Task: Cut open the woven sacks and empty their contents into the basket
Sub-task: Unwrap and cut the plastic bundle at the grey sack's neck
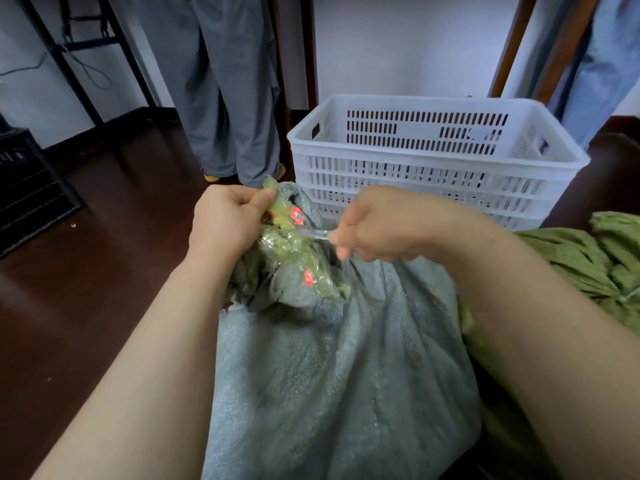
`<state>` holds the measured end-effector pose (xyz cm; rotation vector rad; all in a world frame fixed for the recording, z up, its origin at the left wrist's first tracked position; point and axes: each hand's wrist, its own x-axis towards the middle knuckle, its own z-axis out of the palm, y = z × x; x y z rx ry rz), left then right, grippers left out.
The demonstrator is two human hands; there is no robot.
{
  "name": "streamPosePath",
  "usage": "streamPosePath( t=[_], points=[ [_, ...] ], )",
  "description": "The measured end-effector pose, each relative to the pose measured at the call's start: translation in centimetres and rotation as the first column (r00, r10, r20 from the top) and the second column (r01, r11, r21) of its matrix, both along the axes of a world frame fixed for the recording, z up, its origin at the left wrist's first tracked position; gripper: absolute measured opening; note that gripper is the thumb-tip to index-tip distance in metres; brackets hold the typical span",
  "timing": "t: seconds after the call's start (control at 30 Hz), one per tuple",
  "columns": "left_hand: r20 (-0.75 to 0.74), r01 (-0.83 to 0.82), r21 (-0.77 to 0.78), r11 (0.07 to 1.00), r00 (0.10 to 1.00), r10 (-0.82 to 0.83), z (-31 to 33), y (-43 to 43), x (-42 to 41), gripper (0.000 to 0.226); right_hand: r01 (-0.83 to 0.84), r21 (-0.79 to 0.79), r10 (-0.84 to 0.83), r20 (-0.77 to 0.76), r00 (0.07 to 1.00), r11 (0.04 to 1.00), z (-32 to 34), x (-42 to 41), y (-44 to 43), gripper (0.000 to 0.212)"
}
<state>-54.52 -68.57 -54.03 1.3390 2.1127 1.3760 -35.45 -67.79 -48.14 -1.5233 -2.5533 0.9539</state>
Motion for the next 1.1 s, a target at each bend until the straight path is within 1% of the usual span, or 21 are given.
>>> streamPosePath(
  t=[0.07,0.1,0.17,0.23,0.27,0.3,0.4,0.43,0.47,0.5,0.53,0.57,0.6,0.7,0.73,0.8,0.87,0.93,1.0,1.03,1.1],
  points=[
    [0.106,0.017,0.034,0.999,0.994,-0.021,0.1,-0.3,-0.1,0.026,0.079,-0.222,-0.112,-0.14,0.984,0.972,-0.3,1.5,1.2,0.02],
    [0.171,0.033,0.043,0.999,0.984,-0.04,0.2,-0.4,0.1,0.025,0.123,-0.282,-0.187,-0.212,0.959,0.951,-0.7,2.0,1.7,0.02],
    [0.295,0.093,0.055,0.994,0.95,-0.105,0.5,-0.7,0.5,0.028,0.223,-0.347,-0.349,-0.358,0.866,0.911,-1.6,2.0,2.4,0.027],
    [0.364,0.159,0.066,0.985,0.915,-0.173,0.9,-0.8,1.2,0.033,0.263,-0.398,-0.439,-0.461,0.771,0.879,-2.9,0.9,2.7,0.054],
    [0.376,0.185,0.063,0.981,0.906,-0.195,1.1,-0.9,1.6,0.036,0.267,-0.421,-0.464,-0.485,0.741,0.867,-3.6,0.2,2.6,0.068],
    [0.391,0.212,0.059,0.976,0.894,-0.218,1.4,-0.9,1.8,0.04,0.269,-0.439,-0.482,-0.498,0.721,0.857,-4.3,-0.5,2.5,0.075],
    [0.408,0.322,-0.027,0.946,0.868,-0.284,2.5,-1.5,2.5,0.035,0.258,-0.479,-0.519,-0.563,0.643,0.839,-5.7,-1.8,2.3,0.07],
    [0.316,0.353,-0.131,0.926,0.9,-0.299,2.9,-1.7,2.6,0.041,0.282,-0.473,-0.537,-0.588,0.605,0.835,-5.8,-1.8,2.3,0.066],
    [0.107,0.329,-0.298,0.896,0.944,-0.312,3.3,-1.7,2.6,0.053,0.314,-0.455,-0.549,-0.611,0.571,0.833,-5.8,-1.8,2.5,0.058],
    [-0.168,0.231,-0.456,0.859,0.926,-0.338,3.7,-1.7,2.7,0.063,0.342,-0.439,-0.556,-0.631,0.541,0.831,-5.7,-1.7,2.6,0.046],
    [-0.406,0.138,-0.515,0.846,0.83,-0.383,4.1,-1.7,2.9,0.068,0.357,-0.433,-0.561,-0.652,0.51,0.828,-5.6,-1.6,2.8,0.04],
    [-0.538,0.104,-0.513,0.852,0.734,-0.414,4.4,-1.7,3.3,0.071,0.367,-0.43,-0.564,-0.672,0.481,0.825,-5.6,-1.6,3.0,0.036],
    [-0.599,0.111,-0.479,0.871,0.684,-0.416,4.6,-1.7,3.9,0.07,0.374,-0.427,-0.564,-0.691,0.452,0.823,-5.5,-1.5,3.1,0.034],
    [-0.72,0.162,-0.304,0.939,0.606,-0.337,4.5,-1.5,4.9,0.056,0.387,-0.42,-0.558,-0.732,0.389,0.821,-5.3,-1.4,3.2,0.023],
    [-0.759,0.15,-0.265,0.952,0.576,-0.303,4.5,-1.4,5.2,0.053,0.393,-0.423,-0.561,-0.742,0.366,0.817,-5.2,-1.3,3.2,0.024],
    [-0.795,0.117,-0.26,0.959,0.538,-0.281,5.0,-1.1,6.2,0.054,0.416,-0.424,-0.565,-0.763,0.315,0.804,-5.1,-1.2,3.6,0.034],
    [-0.743,0.118,-0.314,0.942,0.587,-0.321,5.3,-0.8,6.7,0.065,0.433,-0.426,-0.567,-0.776,0.277,0.795,-5.2,-1.2,3.8,0.041],
    [-0.611,0.184,-0.338,0.923,0.703,-0.364,5.0,-0.7,6.5,0.079,0.415,-0.431,-0.556,-0.791,0.253,0.801,-5.2,-1.3,3.8,0.034],
    [-0.451,0.262,-0.317,0.911,0.803,-0.388,4.2,-0.7,5.8,0.074,0.421,-0.445,-0.572,-0.782,0.247,0.79,-5.3,-1.1,3.8,0.028],
    [-0.385,0.264,-0.332,0.906,0.838,-0.386,3.8,-0.8,5.5,0.071,0.431,-0.455,-0.588,-0.768,0.252,0.779,-5.4,-1.0,3.8,0.023],
    [-0.326,0.26,-0.369,0.892,0.863,-0.386,3.2,-0.8,5.0,0.053,0.443,-0.481,-0.621,-0.742,0.254,0.756,-5.9,-1.2,3.8,0.023]
  ],
)
